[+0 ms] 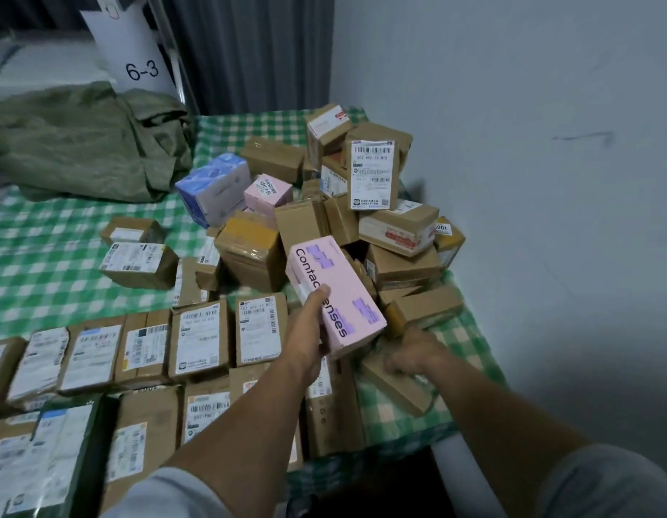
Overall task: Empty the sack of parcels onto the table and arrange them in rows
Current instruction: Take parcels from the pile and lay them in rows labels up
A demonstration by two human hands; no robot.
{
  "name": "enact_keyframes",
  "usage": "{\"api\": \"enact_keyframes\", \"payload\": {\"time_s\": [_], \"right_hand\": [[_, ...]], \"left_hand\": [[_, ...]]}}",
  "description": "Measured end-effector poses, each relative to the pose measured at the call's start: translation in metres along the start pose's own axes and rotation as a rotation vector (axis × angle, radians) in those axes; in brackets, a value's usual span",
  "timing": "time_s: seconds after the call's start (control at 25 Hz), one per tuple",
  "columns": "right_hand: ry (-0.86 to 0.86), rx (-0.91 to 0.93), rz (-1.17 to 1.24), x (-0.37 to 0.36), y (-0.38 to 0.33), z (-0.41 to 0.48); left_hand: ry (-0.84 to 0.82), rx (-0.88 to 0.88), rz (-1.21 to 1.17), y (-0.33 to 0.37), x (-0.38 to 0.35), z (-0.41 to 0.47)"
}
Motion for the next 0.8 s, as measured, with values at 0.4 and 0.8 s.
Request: {"api": "enact_keyframes", "payload": {"time_s": [0.4,0.8], "right_hand": [[-0.114,-0.055,-0.325,-0.047,0.026,0.038],[-0.016,0.148,-0.785,-0.009,0.033,0.06]], "left_hand": [[0.002,-0.126,0.248,-0.014,-0.015,0.024],[0.117,-0.182,0.145,-0.005,-0.017,0.037]]}}
Point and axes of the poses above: each hand's wrist, its own z-axis towards the middle knuckle, its own x-axis out of the back of the hand, y = z × x, the point moved 6 cm from there along z, towards the middle knuckle, and after that the axes turned 2 degrees about x, right-handed, at the moved point
